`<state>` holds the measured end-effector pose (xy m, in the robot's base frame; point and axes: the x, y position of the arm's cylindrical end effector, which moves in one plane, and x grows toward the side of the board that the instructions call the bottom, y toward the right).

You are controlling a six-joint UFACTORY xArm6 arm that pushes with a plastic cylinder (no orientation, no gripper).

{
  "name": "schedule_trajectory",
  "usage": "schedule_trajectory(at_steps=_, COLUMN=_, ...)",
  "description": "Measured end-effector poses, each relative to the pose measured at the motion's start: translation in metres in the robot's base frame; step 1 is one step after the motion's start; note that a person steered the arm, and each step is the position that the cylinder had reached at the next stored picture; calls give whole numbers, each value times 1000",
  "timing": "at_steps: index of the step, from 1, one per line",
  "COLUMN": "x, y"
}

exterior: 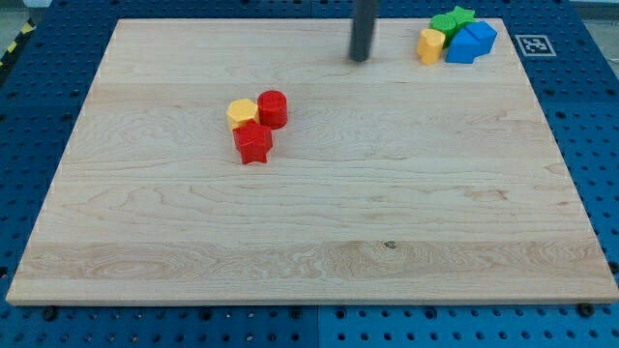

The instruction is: Push the hexagon into the heart and the triangle

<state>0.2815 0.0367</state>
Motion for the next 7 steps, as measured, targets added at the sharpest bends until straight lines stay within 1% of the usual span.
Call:
schedule_trajectory(at_steps=1, x=42, y=-73)
schedule_trajectory(at_steps=2, x=79, y=-113)
schedule_trajectory(at_steps=4, x=131, y=-80)
schedule_trajectory(at_steps=5, x=163, y=-100)
schedule_trajectory(at_steps=6, x=169, y=-132)
schedule_trajectory(at_steps=7, x=177, y=-149)
